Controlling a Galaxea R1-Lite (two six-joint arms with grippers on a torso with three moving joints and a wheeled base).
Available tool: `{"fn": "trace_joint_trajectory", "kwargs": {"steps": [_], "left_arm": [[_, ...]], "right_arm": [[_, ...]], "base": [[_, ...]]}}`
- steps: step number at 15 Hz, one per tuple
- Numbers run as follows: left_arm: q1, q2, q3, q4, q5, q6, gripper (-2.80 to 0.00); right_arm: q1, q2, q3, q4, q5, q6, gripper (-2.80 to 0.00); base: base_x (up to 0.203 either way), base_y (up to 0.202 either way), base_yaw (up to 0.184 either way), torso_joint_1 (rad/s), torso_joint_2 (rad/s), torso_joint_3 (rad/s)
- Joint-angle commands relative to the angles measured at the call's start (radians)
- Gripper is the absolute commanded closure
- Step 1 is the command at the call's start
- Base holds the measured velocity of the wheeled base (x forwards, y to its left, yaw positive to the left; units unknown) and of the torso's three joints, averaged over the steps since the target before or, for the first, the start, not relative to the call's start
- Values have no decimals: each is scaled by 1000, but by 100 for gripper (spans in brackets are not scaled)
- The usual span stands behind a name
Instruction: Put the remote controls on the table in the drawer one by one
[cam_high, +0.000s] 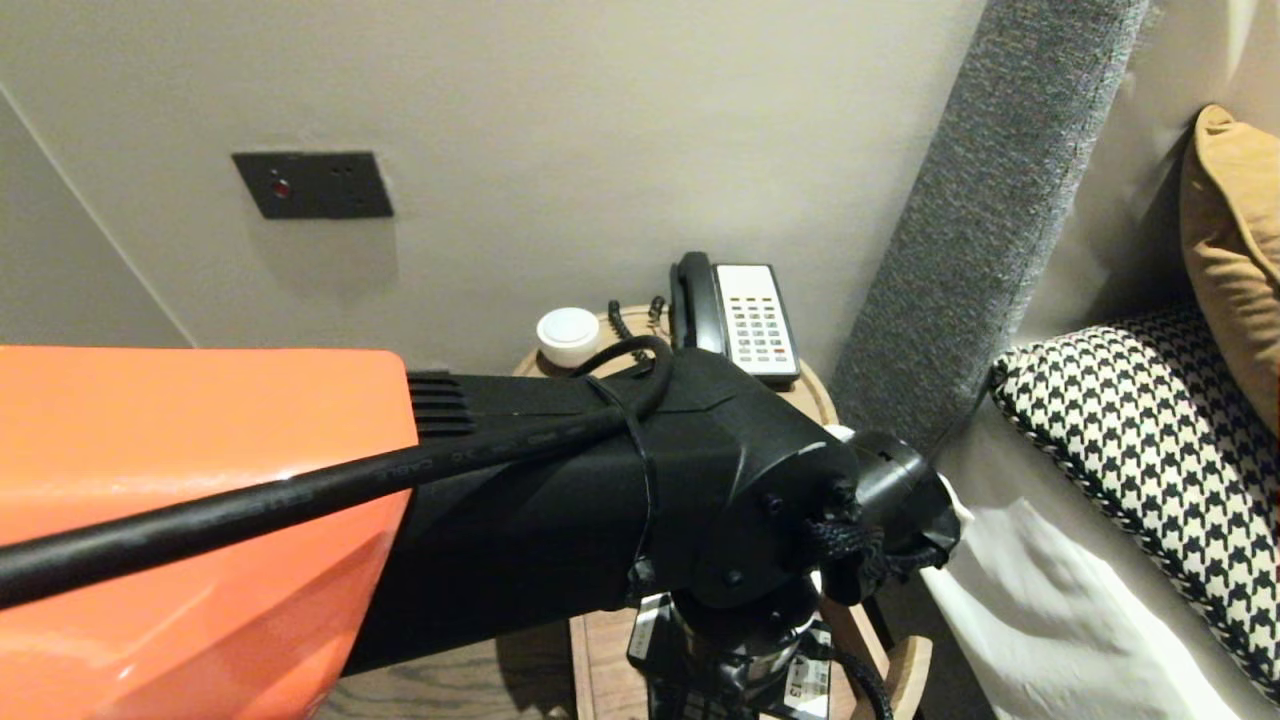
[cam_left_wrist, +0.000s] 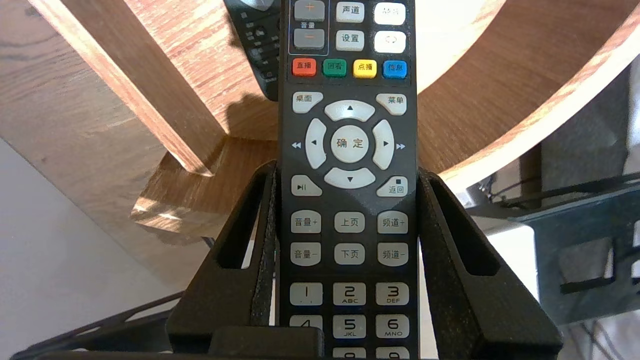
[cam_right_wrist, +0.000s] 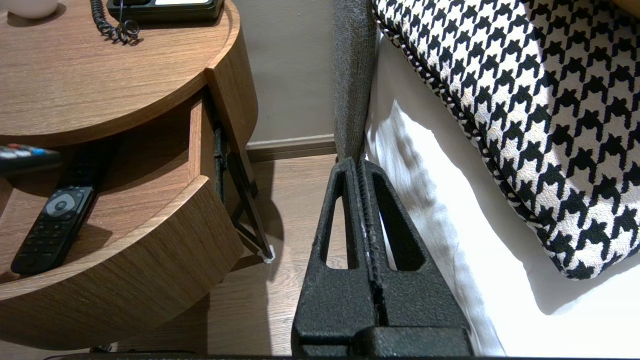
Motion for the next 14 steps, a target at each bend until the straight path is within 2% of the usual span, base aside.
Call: {"fn": "trace_joint_trajectory", "kwargs": {"steps": [1, 5, 8, 14], "left_arm": [[9, 17, -1, -4, 1, 10, 0], [42, 37, -1, -27, -55, 40, 0], [48, 53, -1, -62, -61, 69, 0], [85, 102, -1, -168, -74, 77, 0]], "right_arm": [[0, 0, 40, -1, 0, 0, 0], [0, 0, 40, -1, 0, 0, 0], [0, 0, 40, -1, 0, 0, 0], [0, 0, 40, -1, 0, 0, 0]], "base": [[0, 0, 0, 0, 0, 0], [0, 0, 0, 0, 0, 0], [0, 0, 0, 0, 0, 0], [0, 0, 0, 0, 0, 0]]}}
